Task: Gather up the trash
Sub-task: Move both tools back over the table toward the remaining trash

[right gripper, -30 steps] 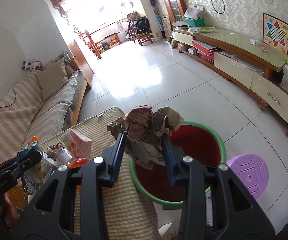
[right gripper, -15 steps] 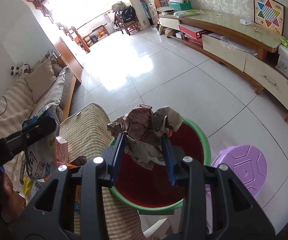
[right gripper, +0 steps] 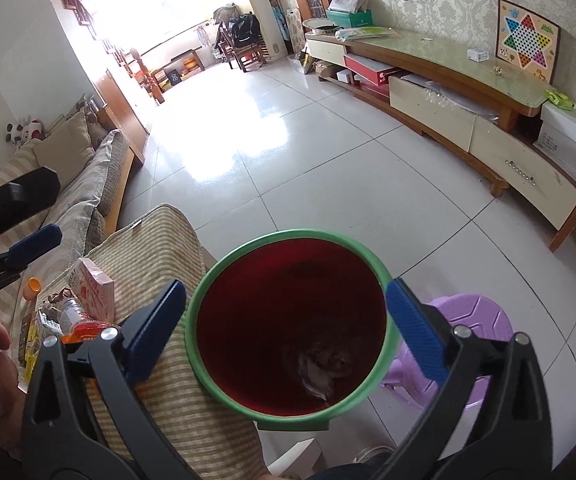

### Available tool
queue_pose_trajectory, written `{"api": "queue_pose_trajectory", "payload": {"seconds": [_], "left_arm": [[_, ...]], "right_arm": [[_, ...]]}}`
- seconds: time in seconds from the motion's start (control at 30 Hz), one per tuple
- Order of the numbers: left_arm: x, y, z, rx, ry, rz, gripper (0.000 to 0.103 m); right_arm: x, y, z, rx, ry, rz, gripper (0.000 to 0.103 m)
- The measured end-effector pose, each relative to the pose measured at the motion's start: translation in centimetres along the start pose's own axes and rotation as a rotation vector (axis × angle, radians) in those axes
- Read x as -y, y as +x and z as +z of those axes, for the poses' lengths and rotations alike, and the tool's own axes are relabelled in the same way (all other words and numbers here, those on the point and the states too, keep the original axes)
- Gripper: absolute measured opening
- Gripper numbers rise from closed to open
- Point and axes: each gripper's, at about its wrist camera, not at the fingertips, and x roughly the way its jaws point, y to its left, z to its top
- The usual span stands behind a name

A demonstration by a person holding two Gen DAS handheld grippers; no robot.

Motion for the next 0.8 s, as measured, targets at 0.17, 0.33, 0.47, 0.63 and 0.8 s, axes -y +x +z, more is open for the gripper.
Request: {"api": "queue_pose_trajectory", "payload": {"seconds": [0.17,0.33,0.47,0.63,0.8], "left_arm": [[-2.2,-2.2,-0.1,-0.019,-0.045,0.077,0.095],[-4.5,-6.0,-1.2,0.01,-0.056,0.126,0.095],[-5.8,-9.3,-3.2,0.031,0.007,0.247,0.095],[-8.6,-13.6,-6.0,0.073,0.029,0.363,0.095],[-11.8,-17.6,-8.8,0.103,-0.016,0.415,0.095]], "right_arm": [[-1.3,-1.3,-0.5,0.003,-0.025,-0.054,0.098],[-3.7,-2.9,-1.5,0.01,-0.071,-0.056,0.098],[-6.6,-4.2,-2.7,0.037,-0.123,-0.066,0.098],[-10.0,-5.2,-4.6,0.038,-0.188,-0.097,0.098],[-13.3,-5.5,-6.6,-0.007,-0.228,-0.04,0.098]]}}
